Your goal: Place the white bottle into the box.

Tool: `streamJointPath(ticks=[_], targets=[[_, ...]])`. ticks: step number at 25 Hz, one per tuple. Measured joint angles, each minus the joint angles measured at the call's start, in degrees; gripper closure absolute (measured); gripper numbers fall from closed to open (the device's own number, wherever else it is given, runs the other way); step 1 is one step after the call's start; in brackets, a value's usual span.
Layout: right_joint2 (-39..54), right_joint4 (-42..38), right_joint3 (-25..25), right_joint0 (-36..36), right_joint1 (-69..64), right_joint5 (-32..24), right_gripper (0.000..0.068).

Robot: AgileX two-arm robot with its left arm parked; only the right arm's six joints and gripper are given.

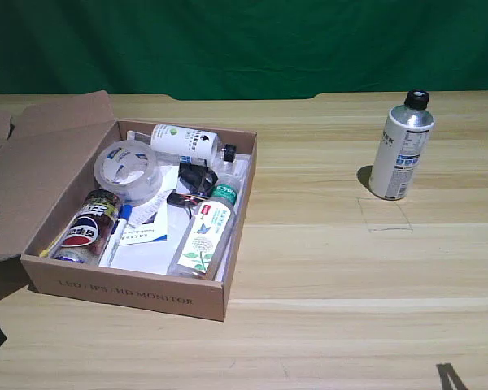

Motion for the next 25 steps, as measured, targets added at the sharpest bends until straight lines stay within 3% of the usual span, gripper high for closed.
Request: streamJointPath(ticks=[6,10,21,25], targets=[[-0.8,-2.1,5.8,0.0,0.0,-0.1,0.068],[-5.2,-7.6,1.2,0.0,2.9,-0.6,0.068],[-19.7,-11.7,-0.5,0.0,41.0,1.1,0.0679],[-22.4,-6.3,-0.5,0.0,49.4,1.2,0.0679]])
